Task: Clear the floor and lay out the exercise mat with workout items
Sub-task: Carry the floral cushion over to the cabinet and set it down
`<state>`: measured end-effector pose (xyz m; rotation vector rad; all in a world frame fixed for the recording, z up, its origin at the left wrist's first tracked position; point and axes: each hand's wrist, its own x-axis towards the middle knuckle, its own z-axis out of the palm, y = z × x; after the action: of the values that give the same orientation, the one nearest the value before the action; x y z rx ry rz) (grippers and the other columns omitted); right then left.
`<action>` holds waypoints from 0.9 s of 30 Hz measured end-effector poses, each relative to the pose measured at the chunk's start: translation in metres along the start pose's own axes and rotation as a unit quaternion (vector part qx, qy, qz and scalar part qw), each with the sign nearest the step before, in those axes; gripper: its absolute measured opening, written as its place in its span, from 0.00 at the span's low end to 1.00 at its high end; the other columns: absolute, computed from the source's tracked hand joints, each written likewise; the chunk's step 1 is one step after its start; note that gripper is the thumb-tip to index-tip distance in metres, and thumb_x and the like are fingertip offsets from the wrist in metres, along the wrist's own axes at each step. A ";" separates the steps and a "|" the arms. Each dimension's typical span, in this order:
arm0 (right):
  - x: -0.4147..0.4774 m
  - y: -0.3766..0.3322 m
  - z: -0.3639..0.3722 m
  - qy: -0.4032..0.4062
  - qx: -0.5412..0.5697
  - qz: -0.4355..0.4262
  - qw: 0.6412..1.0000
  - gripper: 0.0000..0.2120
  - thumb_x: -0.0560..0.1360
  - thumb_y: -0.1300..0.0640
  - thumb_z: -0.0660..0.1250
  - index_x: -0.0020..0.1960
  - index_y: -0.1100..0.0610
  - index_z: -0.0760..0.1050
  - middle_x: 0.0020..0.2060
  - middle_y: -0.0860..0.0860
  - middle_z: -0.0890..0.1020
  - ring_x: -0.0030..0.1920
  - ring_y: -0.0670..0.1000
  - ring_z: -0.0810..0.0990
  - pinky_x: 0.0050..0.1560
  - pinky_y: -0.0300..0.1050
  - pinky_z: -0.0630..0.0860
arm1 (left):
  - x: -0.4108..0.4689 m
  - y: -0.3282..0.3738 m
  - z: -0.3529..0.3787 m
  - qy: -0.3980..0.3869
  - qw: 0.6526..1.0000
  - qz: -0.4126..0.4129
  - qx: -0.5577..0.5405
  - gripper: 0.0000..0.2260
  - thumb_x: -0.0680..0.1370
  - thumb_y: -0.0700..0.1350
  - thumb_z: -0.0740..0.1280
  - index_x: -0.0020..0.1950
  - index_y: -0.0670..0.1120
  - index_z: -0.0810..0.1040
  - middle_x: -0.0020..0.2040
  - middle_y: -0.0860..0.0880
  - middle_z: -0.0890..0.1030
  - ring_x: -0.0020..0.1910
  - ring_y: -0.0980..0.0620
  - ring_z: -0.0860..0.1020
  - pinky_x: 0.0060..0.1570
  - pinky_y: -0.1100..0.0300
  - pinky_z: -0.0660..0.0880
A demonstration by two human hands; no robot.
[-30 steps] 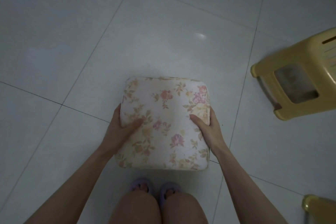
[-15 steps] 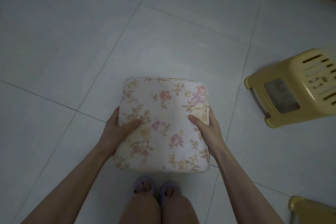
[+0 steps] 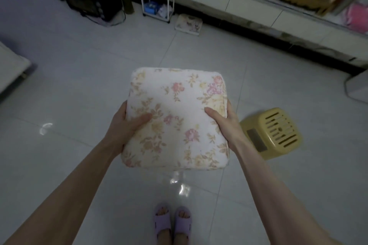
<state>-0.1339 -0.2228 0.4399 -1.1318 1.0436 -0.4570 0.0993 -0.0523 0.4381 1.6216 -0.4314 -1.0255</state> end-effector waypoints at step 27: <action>0.303 -0.272 0.075 0.030 0.059 -0.044 0.997 0.32 0.67 0.52 0.77 0.68 0.47 0.68 0.51 0.47 0.83 0.47 0.48 0.85 0.39 0.43 0.81 | 0.338 0.275 -0.018 -0.016 0.998 0.059 0.033 0.27 0.65 0.51 0.77 0.62 0.53 0.73 0.52 0.57 0.81 0.43 0.61 0.82 0.34 0.65 0.78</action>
<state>0.1274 -0.5231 0.5531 -1.0661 1.0087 -0.6178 0.3649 -0.3764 0.5579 1.6201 -0.5825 -0.9580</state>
